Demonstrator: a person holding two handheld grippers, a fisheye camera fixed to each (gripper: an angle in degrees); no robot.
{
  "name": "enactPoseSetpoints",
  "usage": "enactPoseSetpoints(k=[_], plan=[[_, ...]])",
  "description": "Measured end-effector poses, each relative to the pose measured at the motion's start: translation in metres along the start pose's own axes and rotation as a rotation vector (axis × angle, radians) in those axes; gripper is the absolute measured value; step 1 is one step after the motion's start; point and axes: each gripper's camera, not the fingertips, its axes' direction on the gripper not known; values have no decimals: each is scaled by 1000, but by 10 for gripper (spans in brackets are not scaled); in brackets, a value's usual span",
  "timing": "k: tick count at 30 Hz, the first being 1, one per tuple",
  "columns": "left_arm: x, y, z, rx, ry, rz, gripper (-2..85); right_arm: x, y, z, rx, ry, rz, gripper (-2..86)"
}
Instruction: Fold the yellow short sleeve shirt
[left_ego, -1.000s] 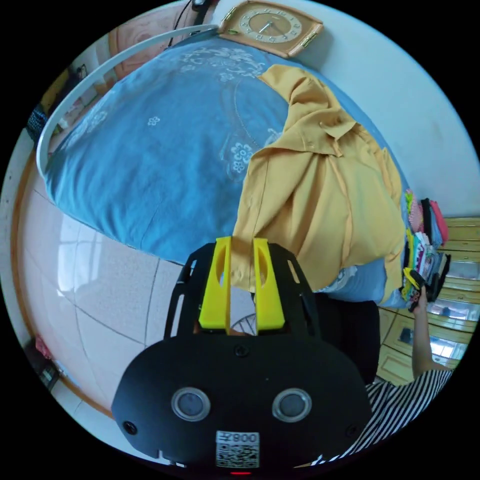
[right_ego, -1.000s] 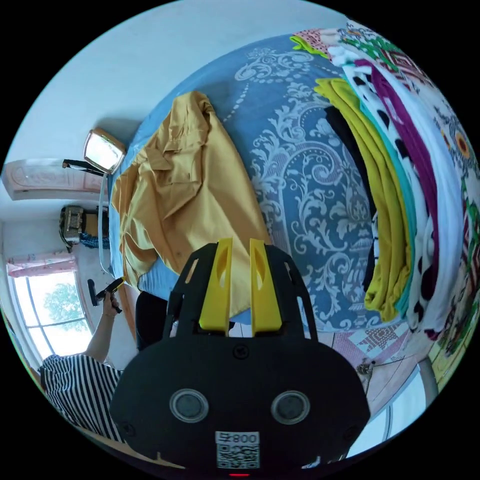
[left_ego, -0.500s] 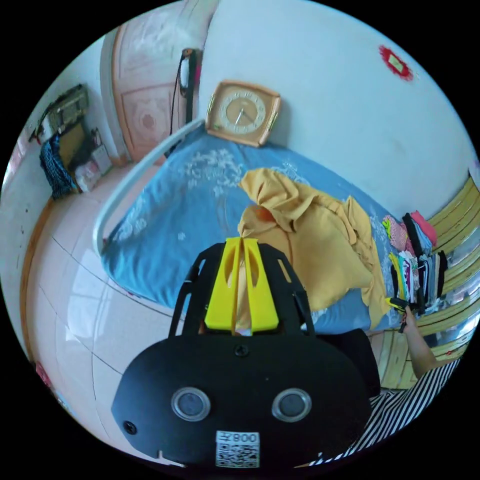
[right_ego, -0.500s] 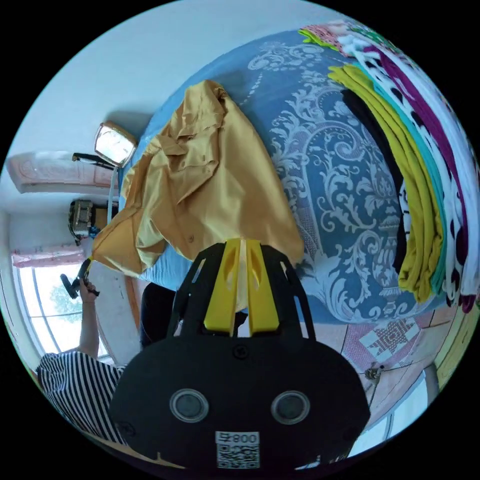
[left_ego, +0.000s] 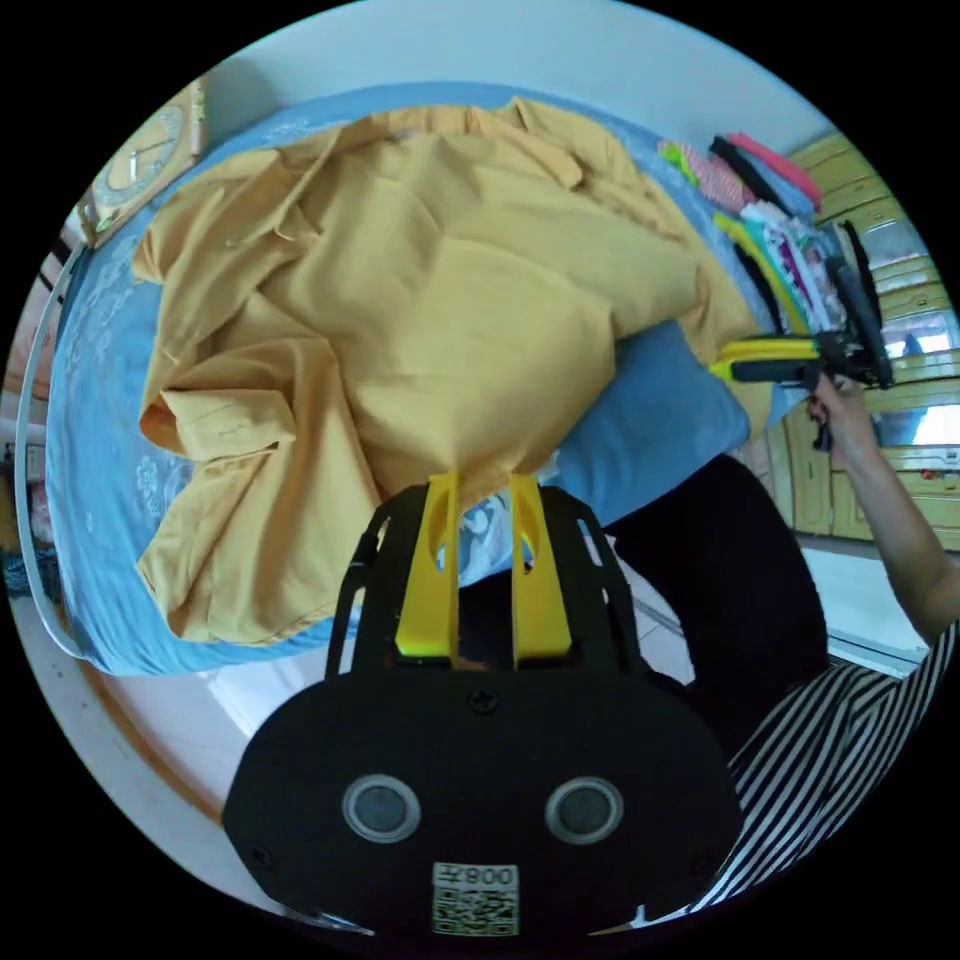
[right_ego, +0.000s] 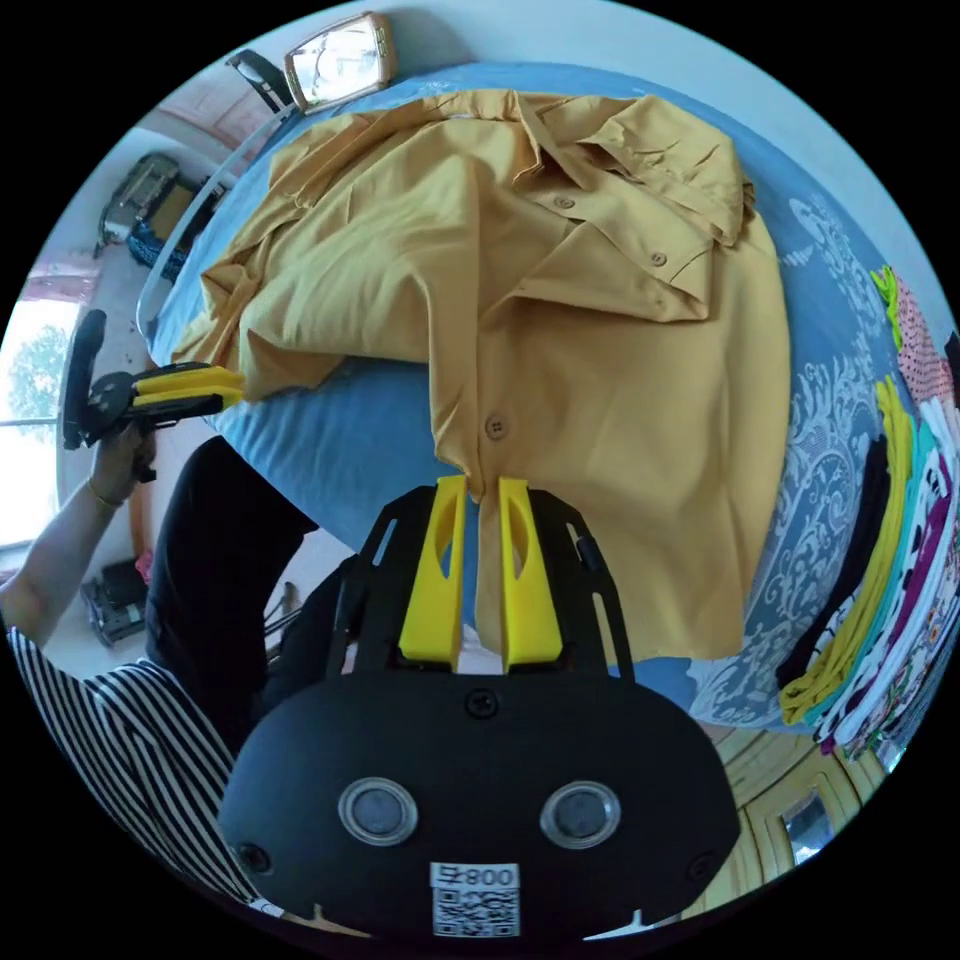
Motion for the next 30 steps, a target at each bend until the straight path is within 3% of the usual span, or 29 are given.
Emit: enactPoseSetpoints(k=[8,15,21,25,30], plan=[[-15,1,-10,-12,-11,-29,5,-19,-1,-43,-70,36,-58,7],[-31,39,-37,28,152,-62,5,-29,32,-97,-100,-57,-142,5],[-15,40,-14,-79,104,-37,22,-35,47,-80,-227,-11,-100,9],[-14,43,-34,-4,125,-28,50,-26,54,-115,-115,-62,-18,30],[-29,17,-79,223,204,-30,84,-23,16,-177,111,-126,-6,60]])
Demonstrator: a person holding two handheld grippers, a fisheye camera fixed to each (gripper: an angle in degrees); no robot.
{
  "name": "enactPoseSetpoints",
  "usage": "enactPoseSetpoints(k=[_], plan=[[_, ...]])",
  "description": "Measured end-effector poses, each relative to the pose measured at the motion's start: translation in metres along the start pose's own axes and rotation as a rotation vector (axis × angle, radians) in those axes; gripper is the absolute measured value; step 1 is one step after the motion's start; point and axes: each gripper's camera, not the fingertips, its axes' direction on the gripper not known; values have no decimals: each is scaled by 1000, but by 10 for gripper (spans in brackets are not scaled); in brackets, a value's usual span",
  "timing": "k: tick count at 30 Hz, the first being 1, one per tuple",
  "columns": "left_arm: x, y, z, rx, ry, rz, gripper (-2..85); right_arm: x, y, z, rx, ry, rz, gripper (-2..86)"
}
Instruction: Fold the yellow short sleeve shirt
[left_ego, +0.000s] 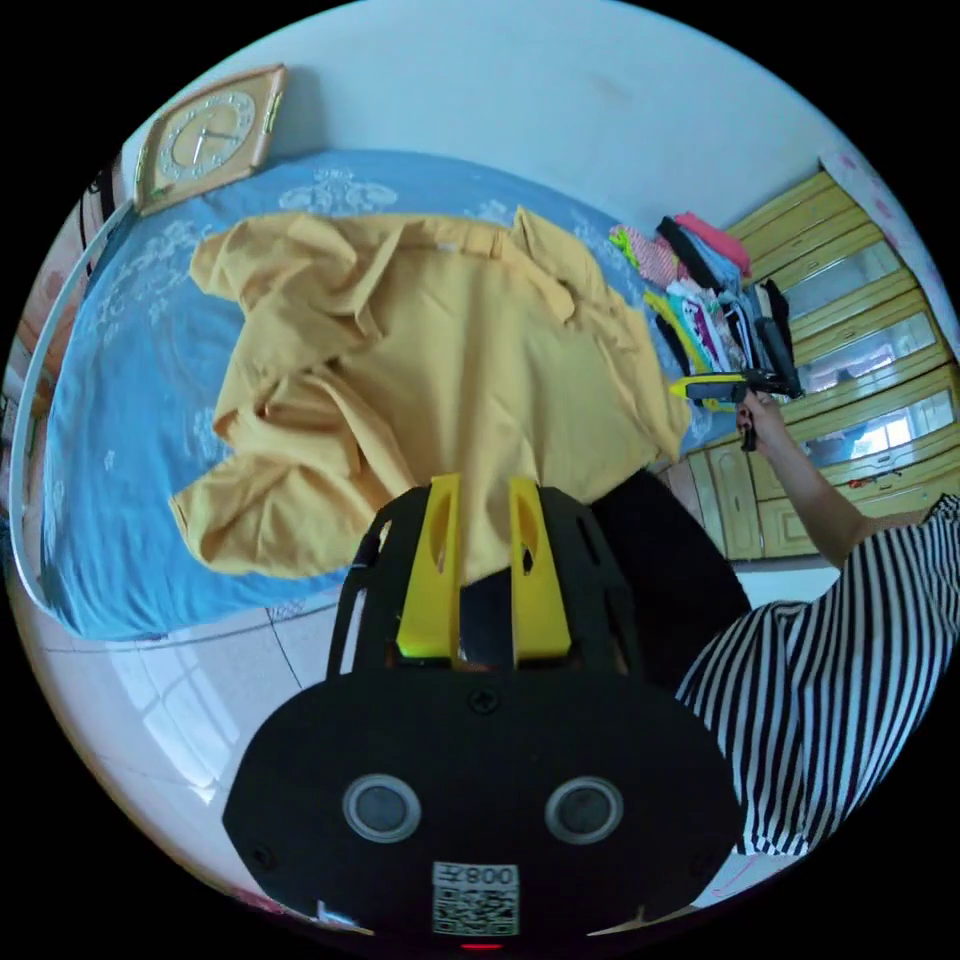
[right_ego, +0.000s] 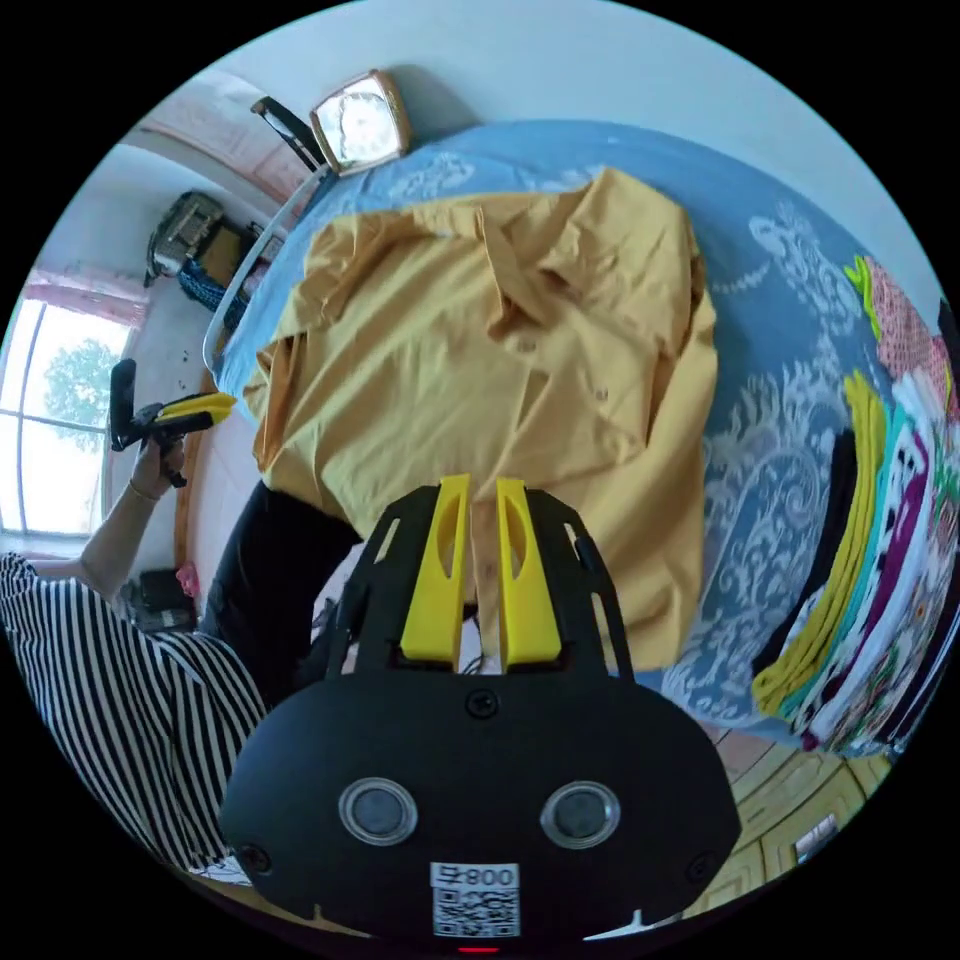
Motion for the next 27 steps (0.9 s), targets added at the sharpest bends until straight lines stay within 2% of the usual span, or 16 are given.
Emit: enactPoseSetpoints(k=[5,11,16,21,27], plan=[[-11,-77,6,55,-93,24,100,-28,-91,-25,99,98,-92,80],[-32,-147,40,-19,-302,7,98,-35,-152,6,-24,269,-89,81],[-50,-159,59,-126,-410,-13,23,-28,-162,22,-101,274,-74,29],[-55,-156,18,-3,-285,-16,9,-15,-161,-6,-50,186,-45,10],[-63,-190,-52,218,-106,-24,7,15,-178,-97,210,-78,34,6]])
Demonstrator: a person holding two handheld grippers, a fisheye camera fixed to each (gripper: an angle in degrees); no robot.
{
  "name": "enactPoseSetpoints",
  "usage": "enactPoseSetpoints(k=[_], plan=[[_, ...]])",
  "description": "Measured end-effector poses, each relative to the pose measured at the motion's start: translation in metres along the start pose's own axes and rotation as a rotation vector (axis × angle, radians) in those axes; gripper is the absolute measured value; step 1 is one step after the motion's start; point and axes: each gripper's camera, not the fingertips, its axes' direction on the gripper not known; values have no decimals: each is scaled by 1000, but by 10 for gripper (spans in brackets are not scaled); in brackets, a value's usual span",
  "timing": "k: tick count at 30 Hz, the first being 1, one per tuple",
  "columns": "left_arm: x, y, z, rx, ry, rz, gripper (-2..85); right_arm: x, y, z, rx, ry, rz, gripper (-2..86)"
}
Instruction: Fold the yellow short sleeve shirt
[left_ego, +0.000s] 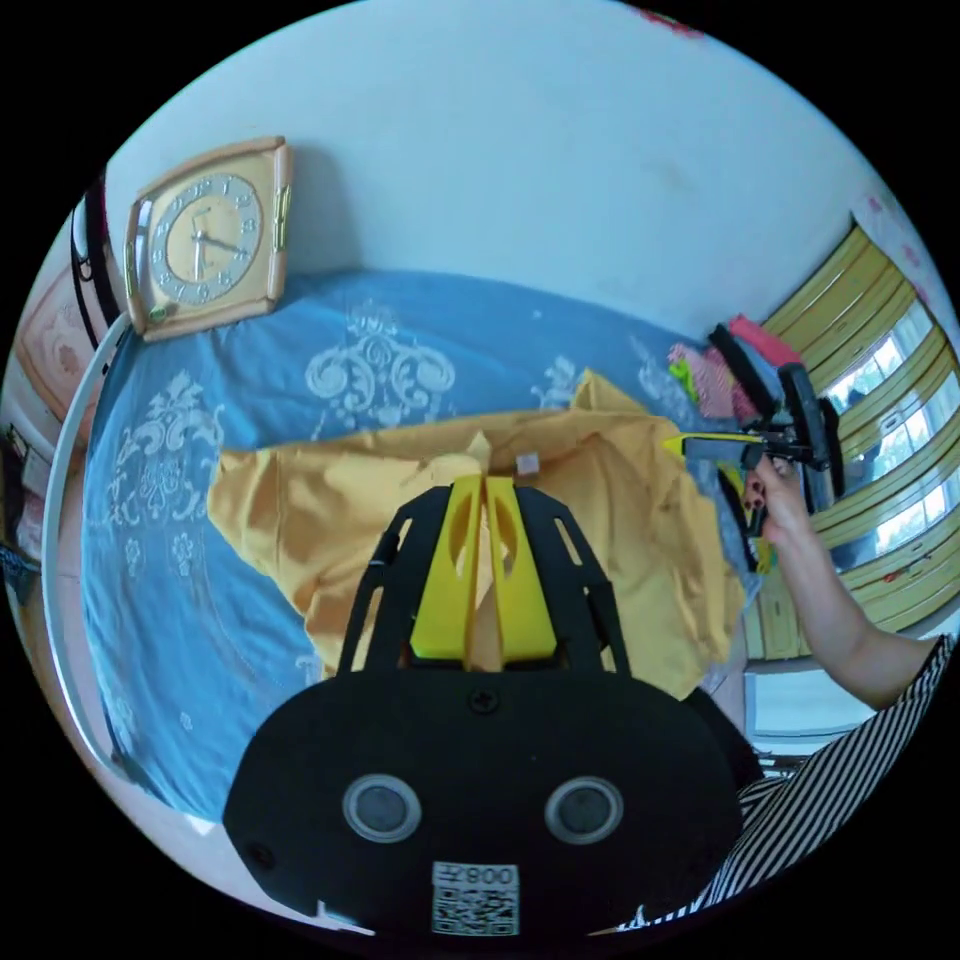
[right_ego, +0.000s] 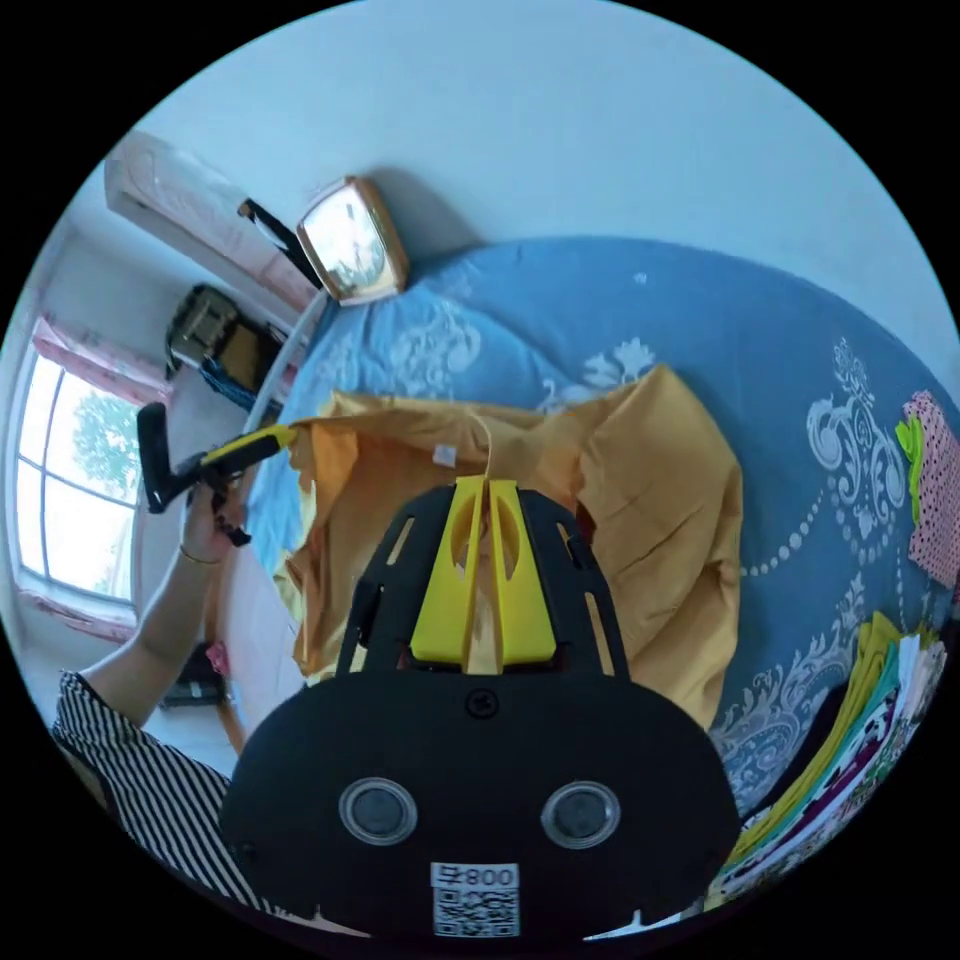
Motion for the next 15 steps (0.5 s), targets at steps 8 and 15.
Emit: enactPoseSetpoints(k=[8,15], plan=[[-25,-89,-23,163,95,-81,18,13,-84,-46,171,-40,44,6],[-88,-111,30,35,170,-191,73,45,-139,-4,39,51,101,14]])
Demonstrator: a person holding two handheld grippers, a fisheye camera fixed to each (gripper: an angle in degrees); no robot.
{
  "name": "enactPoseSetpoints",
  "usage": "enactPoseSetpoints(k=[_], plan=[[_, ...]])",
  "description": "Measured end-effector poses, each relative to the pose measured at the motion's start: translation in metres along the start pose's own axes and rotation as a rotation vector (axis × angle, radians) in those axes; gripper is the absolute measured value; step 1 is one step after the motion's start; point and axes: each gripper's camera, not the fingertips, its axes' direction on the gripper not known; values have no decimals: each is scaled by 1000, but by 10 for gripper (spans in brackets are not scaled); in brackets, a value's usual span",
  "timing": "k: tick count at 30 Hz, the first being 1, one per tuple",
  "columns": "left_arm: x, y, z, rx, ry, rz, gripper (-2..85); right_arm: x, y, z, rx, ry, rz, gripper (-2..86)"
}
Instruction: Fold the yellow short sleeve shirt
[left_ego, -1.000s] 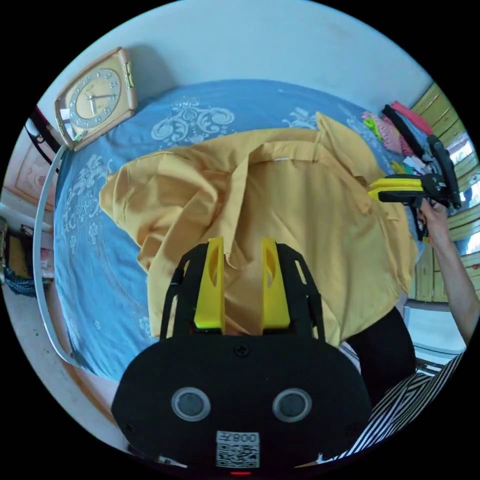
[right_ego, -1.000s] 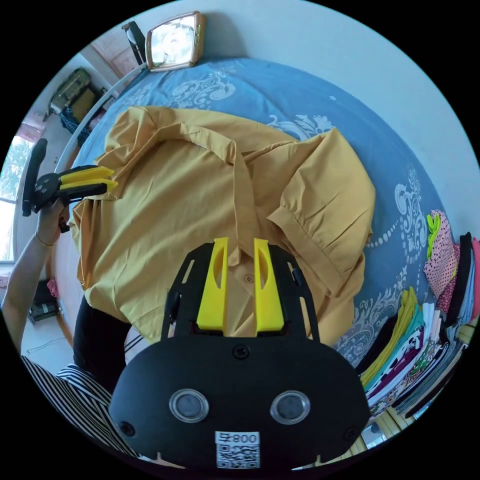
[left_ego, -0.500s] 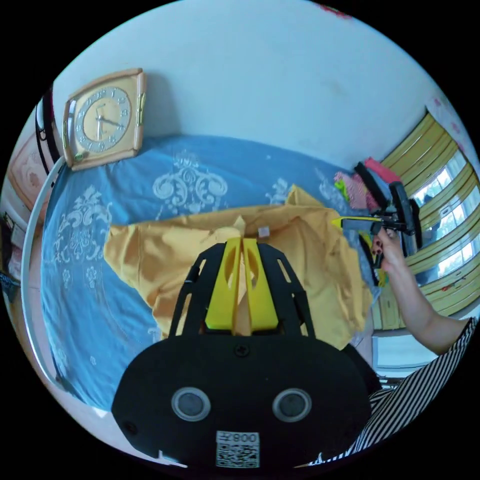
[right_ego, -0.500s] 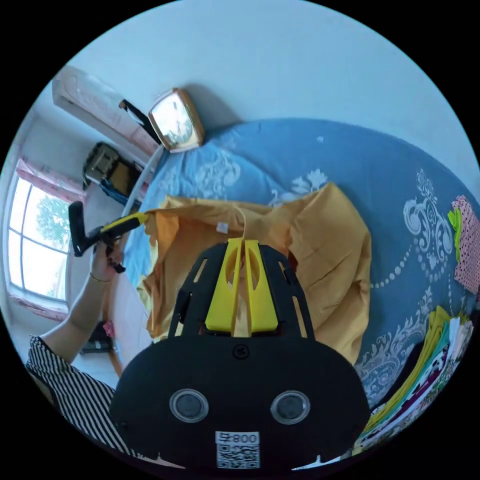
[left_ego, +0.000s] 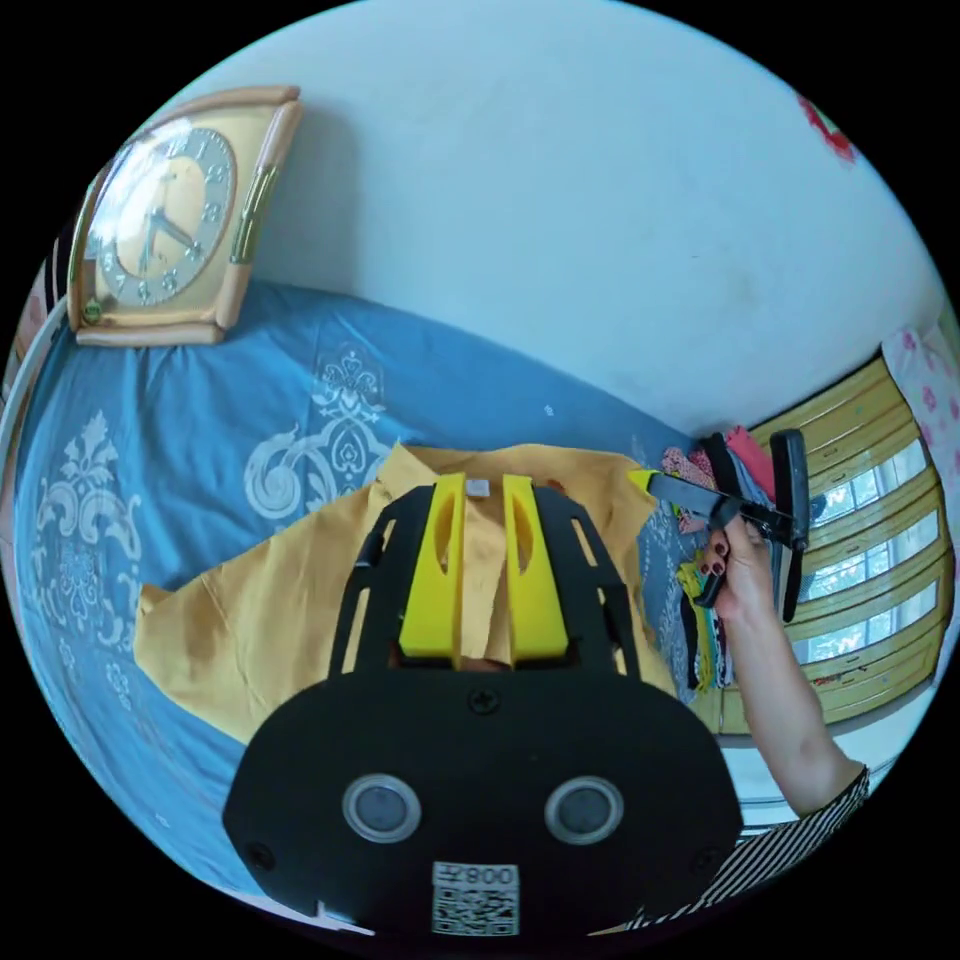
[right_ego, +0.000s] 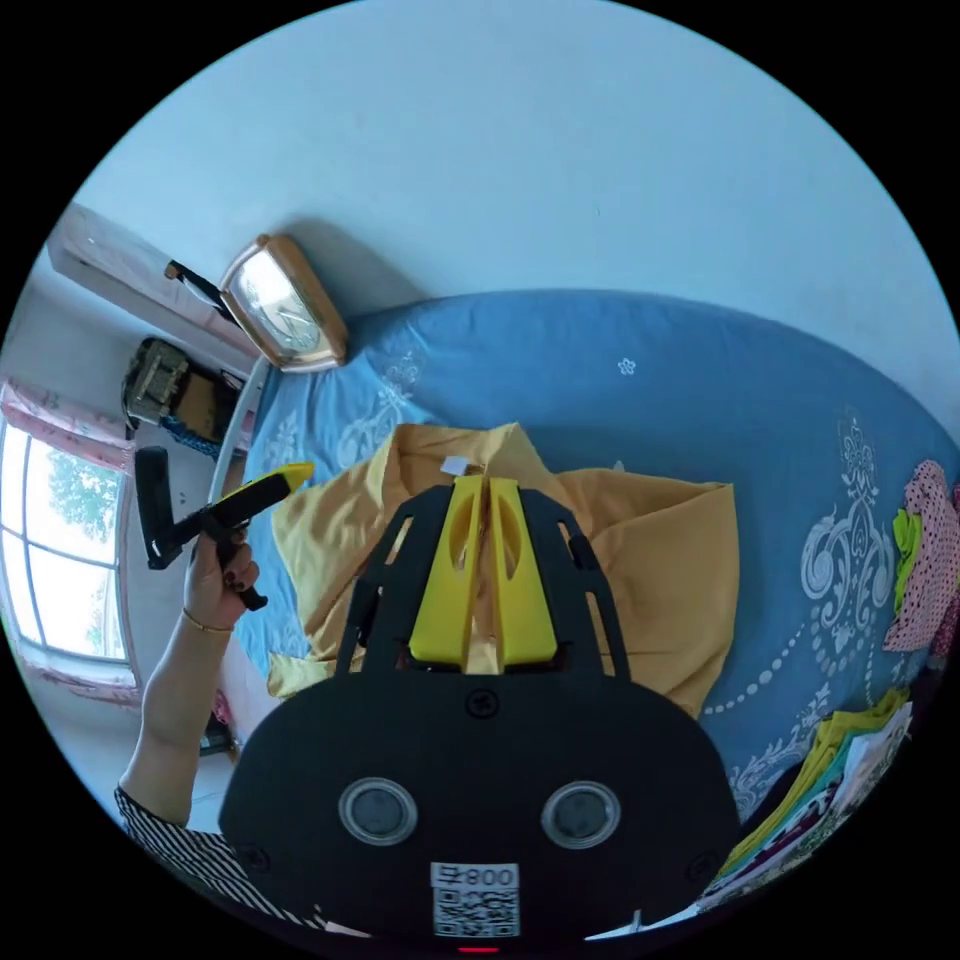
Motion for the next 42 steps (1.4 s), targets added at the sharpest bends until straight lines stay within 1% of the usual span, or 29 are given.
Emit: enactPoseSetpoints(k=[3,4,6,8,10,12,13,15,17,18,20,23,25,28,30,32,35,37,38,40,42], plan=[[-22,30,-4,-51,41,59,87,17,2,22,-64,54,8,22],[-26,39,-8,-62,38,78,89,24,9,23,-56,39,3,26],[-45,92,-34,-82,31,124,98,30,28,17,-11,-25,-29,30],[-66,139,-57,-109,37,114,103,28,62,10,42,-103,-88,33],[-91,189,-82,-119,13,50,105,21,88,15,29,-170,-146,37],[-119,253,-107,-152,-27,-59,105,14,107,29,-40,-239,-162,43],[-125,268,-112,-160,-48,-82,105,9,117,39,-78,-282,-160,47],[-142,312,-131,-177,-162,-162,104,2,128,54,-128,-332,-153,52],[-151,331,-138,-176,-216,-195,99,-9,136,73,-193,-380,-143,56],[-157,340,-139,-178,-255,-225,91,-12,137,77,-207,-387,-141,57],[-164,346,-138,-167,-273,-237,69,-23,139,90,-254,-401,-137,60],[-165,350,-137,-177,-391,-193,40,-32,134,96,-262,-384,-125,64],[-166,351,-138,-195,-414,-169,32,-35,125,97,-253,-359,-114,70],[-168,359,-148,-158,-387,-163,29,-41,100,102,-250,-271,-109,80],[-168,367,-162,-85,-371,-162,32,-47,84,105,-241,-194,-114,82],[-172,373,-169,-50,-367,-165,41,-53,63,109,-229,-134,-105,83],[-189,379,-167,-65,-367,-178,55,-59,45,121,-234,-101,-86,82],[-204,382,-157,-104,-365,-209,46,-62,39,133,-265,-89,-66,77],[-211,386,-155,-103,-393,-240,38,-64,38,141,-284,-84,-49,69],[-216,389,-157,-91,-380,-244,30,-67,37,142,-254,-95,-30,59],[-224,394,-160,-89,-319,-245,24,-70,35,144,-257,-103,-14,37]])
